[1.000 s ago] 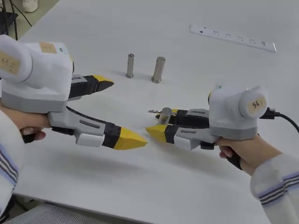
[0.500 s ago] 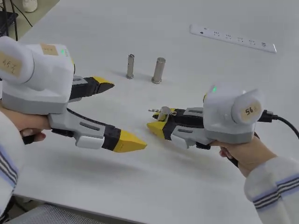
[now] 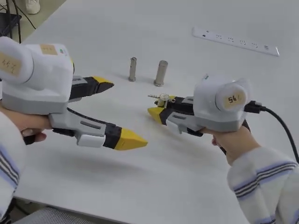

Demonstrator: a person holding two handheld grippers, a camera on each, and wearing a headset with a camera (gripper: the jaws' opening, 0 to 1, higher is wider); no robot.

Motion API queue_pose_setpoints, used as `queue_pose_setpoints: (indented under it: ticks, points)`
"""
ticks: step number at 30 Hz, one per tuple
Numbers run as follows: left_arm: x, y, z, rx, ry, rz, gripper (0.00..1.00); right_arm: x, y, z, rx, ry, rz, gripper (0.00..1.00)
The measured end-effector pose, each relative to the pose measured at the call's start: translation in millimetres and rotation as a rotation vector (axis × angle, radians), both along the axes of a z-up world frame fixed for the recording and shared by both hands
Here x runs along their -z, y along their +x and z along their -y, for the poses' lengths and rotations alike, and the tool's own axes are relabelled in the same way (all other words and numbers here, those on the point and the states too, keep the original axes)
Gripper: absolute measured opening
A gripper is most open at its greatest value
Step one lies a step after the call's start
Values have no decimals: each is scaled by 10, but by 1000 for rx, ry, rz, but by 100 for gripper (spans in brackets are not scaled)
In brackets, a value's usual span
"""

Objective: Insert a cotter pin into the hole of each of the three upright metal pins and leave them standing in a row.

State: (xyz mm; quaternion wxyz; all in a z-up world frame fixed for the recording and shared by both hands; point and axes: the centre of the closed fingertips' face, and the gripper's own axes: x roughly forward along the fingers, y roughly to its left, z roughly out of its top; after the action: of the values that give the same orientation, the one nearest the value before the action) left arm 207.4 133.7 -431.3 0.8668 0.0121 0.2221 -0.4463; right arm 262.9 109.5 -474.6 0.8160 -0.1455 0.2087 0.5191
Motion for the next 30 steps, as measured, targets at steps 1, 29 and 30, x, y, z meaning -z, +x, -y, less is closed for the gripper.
queue_pose_setpoints:
  ticks: [1,29,30]
  points:
    - [0,1,2,0,1,0,97,2,5,-2,-3,-1,-1,9]
    - [-19,-29,88,16,-11,1,96,-266,-67,151,47,31,40,52]
    - [-25,-30,86,14,-14,2,96,-337,-90,192,57,46,36,55]
